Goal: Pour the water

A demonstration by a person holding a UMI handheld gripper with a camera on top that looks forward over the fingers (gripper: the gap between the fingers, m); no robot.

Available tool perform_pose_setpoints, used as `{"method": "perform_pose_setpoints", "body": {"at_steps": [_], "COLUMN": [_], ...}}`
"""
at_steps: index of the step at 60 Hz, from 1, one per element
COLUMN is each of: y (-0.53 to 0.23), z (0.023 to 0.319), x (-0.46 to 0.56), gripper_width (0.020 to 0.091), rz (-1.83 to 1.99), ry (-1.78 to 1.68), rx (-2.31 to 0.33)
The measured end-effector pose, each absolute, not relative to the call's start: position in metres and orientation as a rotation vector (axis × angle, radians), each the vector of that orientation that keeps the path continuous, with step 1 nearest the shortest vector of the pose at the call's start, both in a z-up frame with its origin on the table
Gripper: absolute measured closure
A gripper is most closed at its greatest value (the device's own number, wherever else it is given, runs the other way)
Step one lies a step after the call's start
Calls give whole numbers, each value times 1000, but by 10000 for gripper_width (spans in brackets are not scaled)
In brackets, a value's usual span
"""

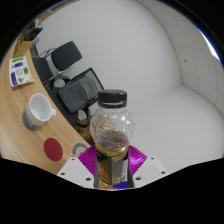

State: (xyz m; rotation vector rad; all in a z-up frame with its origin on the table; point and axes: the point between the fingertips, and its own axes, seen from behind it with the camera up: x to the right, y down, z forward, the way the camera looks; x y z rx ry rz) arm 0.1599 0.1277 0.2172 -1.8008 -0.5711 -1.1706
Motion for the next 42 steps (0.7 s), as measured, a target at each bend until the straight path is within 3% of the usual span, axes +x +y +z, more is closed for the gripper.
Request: {"method": "perform_pose_setpoints", "body": {"at_steps": [13,24,42], "y": [182,212,230], "z": [218,219,193], "x": [145,107,79], "gripper_width": [722,722,722], "rz": [-1655,-1954,-1905], "ry": [-1129,-1483,-1652], "rx": [-1513,-1118,-1007]}}
